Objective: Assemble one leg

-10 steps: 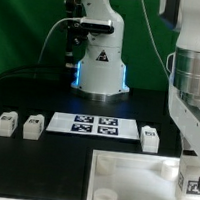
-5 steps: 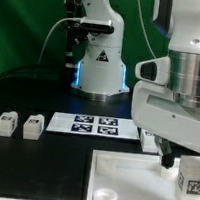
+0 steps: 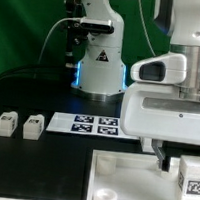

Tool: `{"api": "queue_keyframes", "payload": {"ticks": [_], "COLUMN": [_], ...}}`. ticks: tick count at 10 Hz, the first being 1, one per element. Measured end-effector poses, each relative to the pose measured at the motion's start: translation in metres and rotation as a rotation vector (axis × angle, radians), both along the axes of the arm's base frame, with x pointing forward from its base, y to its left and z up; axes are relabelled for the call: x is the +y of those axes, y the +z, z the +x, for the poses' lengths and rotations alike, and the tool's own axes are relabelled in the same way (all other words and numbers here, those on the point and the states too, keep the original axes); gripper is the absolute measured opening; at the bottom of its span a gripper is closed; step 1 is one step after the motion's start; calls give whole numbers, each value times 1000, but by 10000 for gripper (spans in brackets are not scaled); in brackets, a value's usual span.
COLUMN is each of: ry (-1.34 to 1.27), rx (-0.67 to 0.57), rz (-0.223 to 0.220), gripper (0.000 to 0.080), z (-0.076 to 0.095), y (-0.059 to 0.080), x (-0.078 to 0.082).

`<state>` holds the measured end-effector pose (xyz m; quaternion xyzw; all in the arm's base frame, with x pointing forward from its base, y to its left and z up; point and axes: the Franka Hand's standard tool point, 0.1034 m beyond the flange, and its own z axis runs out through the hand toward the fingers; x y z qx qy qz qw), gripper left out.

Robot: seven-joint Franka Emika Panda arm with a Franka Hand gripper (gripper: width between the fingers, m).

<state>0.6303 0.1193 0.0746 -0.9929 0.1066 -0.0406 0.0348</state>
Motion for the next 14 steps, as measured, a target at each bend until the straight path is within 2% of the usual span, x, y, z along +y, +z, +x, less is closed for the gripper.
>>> {"api": "queue_keyframes", "payload": {"ticks": [3,4,5,6,7,8,10,11,12,13,14], "ry": [179,114,114,111,7,-113,-281,-412,-650,-890,-1066], "rx": [26,26,26,27,32,37,45,52,79,140,177], "rz": [-43,-38,-39,-39,-30,-21,-9,7,64,139,165], "gripper": [649,523,523,327,327,291,291,291,291,291,292], "z": [1,2,1,1,1,1,1,1,2,1,1], "y": [-5,-5,-5,-5,-5,-6,-6,-6,-5,-4,-2], "x": [-13,-12,-12,-12,-12,-12,-12,-11,-9,-8,-7]}}
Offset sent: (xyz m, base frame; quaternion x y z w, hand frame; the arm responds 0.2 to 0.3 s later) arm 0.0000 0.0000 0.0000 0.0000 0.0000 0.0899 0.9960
